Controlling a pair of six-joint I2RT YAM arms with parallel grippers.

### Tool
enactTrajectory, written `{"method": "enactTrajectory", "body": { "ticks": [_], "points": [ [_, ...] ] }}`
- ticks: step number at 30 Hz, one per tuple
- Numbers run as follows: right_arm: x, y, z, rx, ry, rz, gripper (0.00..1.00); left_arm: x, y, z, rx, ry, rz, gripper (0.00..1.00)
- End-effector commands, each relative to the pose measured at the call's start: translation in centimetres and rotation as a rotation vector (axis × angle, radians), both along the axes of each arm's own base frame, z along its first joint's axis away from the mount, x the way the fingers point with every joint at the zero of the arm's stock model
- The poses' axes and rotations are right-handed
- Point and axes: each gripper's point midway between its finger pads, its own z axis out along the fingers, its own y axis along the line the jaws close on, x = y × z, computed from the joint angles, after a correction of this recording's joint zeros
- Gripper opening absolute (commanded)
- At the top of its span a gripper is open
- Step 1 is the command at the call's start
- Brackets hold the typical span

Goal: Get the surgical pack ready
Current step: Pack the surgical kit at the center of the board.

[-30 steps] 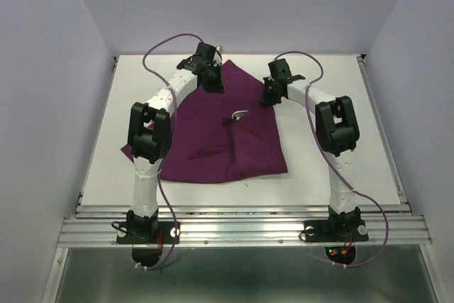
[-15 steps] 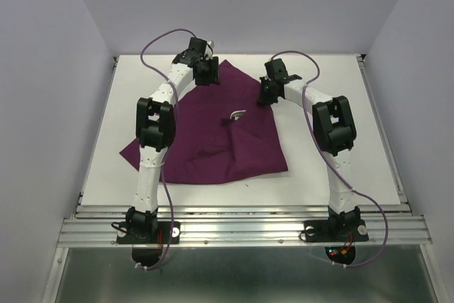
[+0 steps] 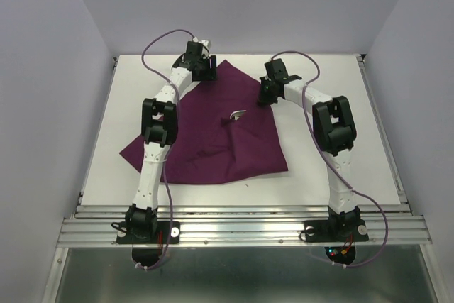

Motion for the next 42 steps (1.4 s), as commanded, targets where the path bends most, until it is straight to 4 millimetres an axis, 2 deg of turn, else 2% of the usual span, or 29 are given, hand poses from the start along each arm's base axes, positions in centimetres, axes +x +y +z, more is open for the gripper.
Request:
{"method": "enactTrajectory", "body": {
  "ticks": [1, 7, 10, 16, 21, 23, 25, 28, 30, 31, 34, 36, 37, 38, 42],
  "points": [
    [-1.8, 1.4, -1.7, 0.000, 0.053, 0.030, 0.14, 3.2, 1.3, 3.0, 0.019, -0.144, 0.066, 0.72],
    [-2.2, 1.4, -1.8, 0.008, 0.062, 0.026, 0.14, 4.0, 2.2, 1.3, 0.049, -0.138, 0.122, 0.73],
    [-2.4, 1.4, -2.1, 0.012, 0.067, 0.026, 0.14, 3.3, 2.3, -0.2, 0.067, -0.094, 0.119, 0.73],
    [-2.9, 1.4, -1.9, 0.018, 0.070, 0.030, 0.14, 0.1, 0.9, -2.7, 0.069, 0.018, 0.046, 0.69],
    [-4.4, 1.8, -2.4, 0.002, 0.086, 0.063, 0.14, -2.4, 0.2, -3.7, 0.038, 0.100, 0.011, 0.58],
    [-4.9, 1.5, -2.5, -0.002, 0.090, 0.065, 0.14, -3.5, 0.1, -4.4, 0.035, 0.138, 0.008, 0.47],
    [-5.5, 1.8, -2.5, -0.002, 0.091, 0.076, 0.14, -4.7, 0.1, -5.6, 0.029, 0.185, 0.019, 0.43],
    [-6.1, 1.6, -2.4, -0.004, 0.095, 0.080, 0.14, -5.6, -0.1, -5.9, 0.051, 0.201, 0.033, 0.43],
    [-6.3, 1.5, -2.4, -0.005, 0.094, 0.084, 0.14, -6.4, 0.0, -6.0, 0.070, 0.206, 0.044, 0.33],
    [-6.4, 1.5, -2.4, -0.005, 0.094, 0.086, 0.14, -7.2, 0.1, -6.8, 0.074, 0.230, 0.049, 0.24],
    [-6.9, 1.8, -2.2, -0.009, 0.093, 0.104, 0.14, -8.0, 0.6, -5.8, 0.077, 0.229, 0.069, 0.00],
    [-7.0, 1.7, -2.1, -0.012, 0.090, 0.107, 0.14, -8.4, 0.9, -5.2, 0.078, 0.220, 0.091, 0.00],
    [-7.2, 1.6, -1.9, -0.015, 0.088, 0.106, 0.14, -9.4, 1.3, -5.9, 0.086, 0.241, 0.097, 0.00],
    [-7.2, 1.5, -1.8, -0.018, 0.085, 0.109, 0.14, -9.2, 1.4, -4.1, 0.074, 0.204, 0.109, 0.00],
    [-7.7, 1.2, -1.6, -0.023, 0.084, 0.115, 0.14, -10.2, 2.2, -1.6, 0.074, 0.164, 0.138, 0.00]
  ]
}}
